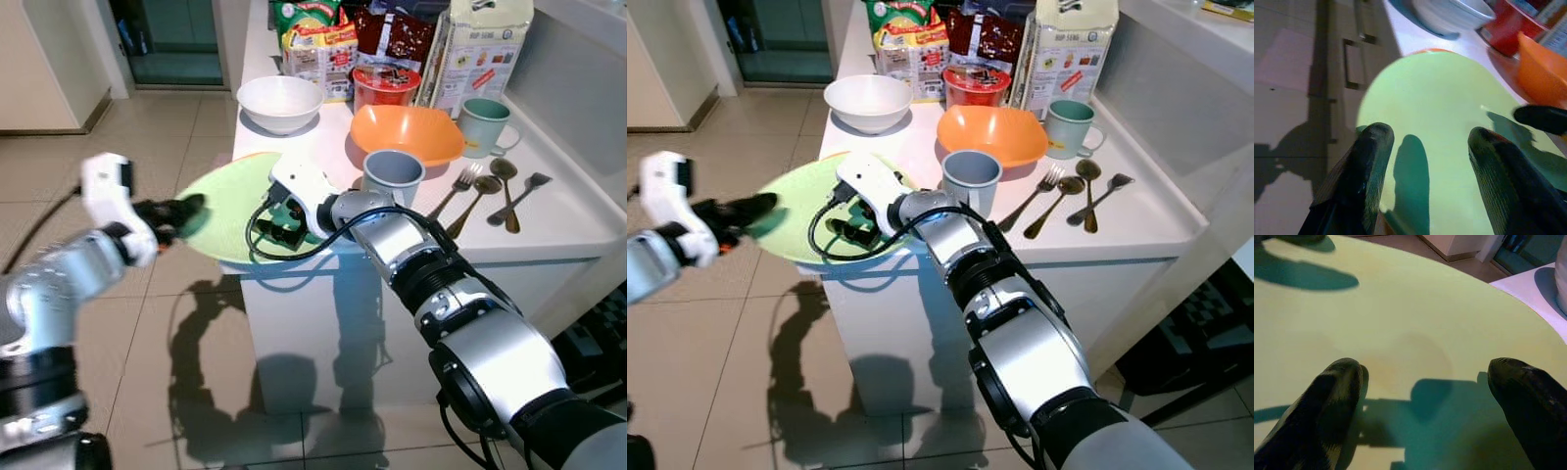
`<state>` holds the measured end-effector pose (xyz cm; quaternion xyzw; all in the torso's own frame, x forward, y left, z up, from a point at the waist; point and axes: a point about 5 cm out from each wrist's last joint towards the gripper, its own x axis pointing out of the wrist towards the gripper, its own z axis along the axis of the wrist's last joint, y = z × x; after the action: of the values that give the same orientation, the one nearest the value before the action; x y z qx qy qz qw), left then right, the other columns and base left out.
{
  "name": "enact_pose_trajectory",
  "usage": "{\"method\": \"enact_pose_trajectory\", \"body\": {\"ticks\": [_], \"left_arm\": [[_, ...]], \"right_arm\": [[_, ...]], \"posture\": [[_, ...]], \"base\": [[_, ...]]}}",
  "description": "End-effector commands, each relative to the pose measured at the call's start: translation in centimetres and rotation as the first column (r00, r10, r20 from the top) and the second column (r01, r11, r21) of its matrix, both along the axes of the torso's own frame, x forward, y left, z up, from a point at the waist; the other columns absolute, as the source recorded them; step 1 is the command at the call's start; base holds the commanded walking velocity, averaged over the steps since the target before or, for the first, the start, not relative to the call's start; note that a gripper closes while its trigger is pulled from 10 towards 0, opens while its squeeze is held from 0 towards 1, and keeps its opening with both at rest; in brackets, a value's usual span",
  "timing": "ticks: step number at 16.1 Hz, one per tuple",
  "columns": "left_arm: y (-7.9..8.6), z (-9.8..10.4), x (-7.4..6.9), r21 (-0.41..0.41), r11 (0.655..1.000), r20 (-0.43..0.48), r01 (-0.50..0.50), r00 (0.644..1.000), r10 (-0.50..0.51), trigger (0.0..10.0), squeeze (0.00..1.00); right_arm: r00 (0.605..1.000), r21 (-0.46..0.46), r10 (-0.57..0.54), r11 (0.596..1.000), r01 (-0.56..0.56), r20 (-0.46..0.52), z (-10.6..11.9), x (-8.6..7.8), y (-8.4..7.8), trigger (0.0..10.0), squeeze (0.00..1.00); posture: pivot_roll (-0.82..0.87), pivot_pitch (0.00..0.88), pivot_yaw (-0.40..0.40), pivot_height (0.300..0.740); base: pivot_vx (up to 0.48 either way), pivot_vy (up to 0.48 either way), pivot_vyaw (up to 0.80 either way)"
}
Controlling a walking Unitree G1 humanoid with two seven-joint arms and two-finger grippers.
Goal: Setting the table
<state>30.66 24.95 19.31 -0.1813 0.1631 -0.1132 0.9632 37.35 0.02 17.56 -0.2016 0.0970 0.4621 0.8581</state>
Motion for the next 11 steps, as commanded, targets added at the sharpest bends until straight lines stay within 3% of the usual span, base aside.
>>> {"method": "enact_pose_trajectory", "body": {"ticks": [1, 5, 11], "left_arm": [[1.4, -0.2, -0.1, 0.025, 0.998, -0.022, -0.061, 0.998, 0.061, 10.0, 0.00], [2.3, 0.0, -0.3, 0.019, 0.997, -0.007, -0.081, 0.997, 0.081, 10.0, 0.00], [1.0, 1.1, 0.0, 0.001, 1.000, 0.056, -0.011, 0.998, 0.011, 10.0, 0.00]], "right_arm": [[1.000, -0.004, 0.004, 1.000, -0.004, 0.002, 0.3, 0.1, 0.0, 10.0, 0.00], [1.000, 0.003, 0.008, 1.000, -0.008, 0.001, 0.4, 0.1, 0.0, 10.0, 0.00], [1.000, -0.005, 0.001, 1.000, -0.001, -0.005, 0.1, 0.1, -0.2, 10.0, 0.00]], "posture": [[0.07, 0.000, -0.011, 0.740], [0.08, 0.000, -0.015, 0.740], [0.07, 0.000, -0.013, 0.740]], "base": [[0.000, 0.000, 0.00], [0.000, 0.000, 0.00], [0.000, 0.000, 0.00]]}}
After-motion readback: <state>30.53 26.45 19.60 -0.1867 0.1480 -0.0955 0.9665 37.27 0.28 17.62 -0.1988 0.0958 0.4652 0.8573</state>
